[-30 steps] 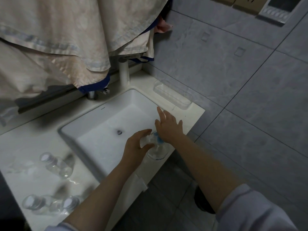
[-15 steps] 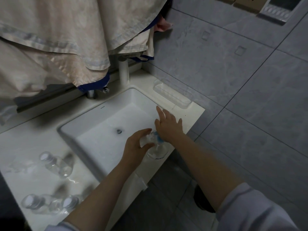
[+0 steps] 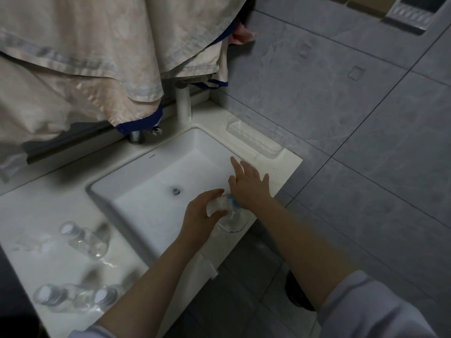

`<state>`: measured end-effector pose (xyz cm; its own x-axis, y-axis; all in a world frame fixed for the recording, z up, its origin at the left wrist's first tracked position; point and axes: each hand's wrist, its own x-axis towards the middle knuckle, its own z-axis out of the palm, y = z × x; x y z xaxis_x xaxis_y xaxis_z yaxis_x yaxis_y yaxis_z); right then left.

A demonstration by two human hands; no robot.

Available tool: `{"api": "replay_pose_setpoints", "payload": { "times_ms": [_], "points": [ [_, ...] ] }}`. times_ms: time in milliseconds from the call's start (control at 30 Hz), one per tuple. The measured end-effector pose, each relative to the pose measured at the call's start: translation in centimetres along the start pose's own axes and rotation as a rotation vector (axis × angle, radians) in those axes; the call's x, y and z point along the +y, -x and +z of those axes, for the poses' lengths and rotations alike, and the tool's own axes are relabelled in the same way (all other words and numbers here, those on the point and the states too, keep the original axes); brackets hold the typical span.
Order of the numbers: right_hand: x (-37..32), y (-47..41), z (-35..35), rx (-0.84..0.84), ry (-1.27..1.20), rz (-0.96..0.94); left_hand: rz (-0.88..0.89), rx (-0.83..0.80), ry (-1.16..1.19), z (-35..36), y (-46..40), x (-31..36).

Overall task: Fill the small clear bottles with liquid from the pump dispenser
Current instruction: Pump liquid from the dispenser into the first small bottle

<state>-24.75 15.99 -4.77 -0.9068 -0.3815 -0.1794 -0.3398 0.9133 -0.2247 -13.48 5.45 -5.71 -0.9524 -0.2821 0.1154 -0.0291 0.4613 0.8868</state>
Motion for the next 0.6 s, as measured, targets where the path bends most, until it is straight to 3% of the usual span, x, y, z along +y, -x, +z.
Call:
{"api": "replay_pose_setpoints", "payload": {
  "times_ms": [367, 600],
  "points": [
    [0.0, -0.6, -1.0, 0.029, 0.060, -0.027, -0.016, -0.010, 0.005, -0.3, -0.1, 0.5],
    [0.1, -0.2, 0.2, -0.046, 0.017, -0.003, -0.038, -0.016, -0.004, 0.2, 0.3, 0.3]
  ]
}}
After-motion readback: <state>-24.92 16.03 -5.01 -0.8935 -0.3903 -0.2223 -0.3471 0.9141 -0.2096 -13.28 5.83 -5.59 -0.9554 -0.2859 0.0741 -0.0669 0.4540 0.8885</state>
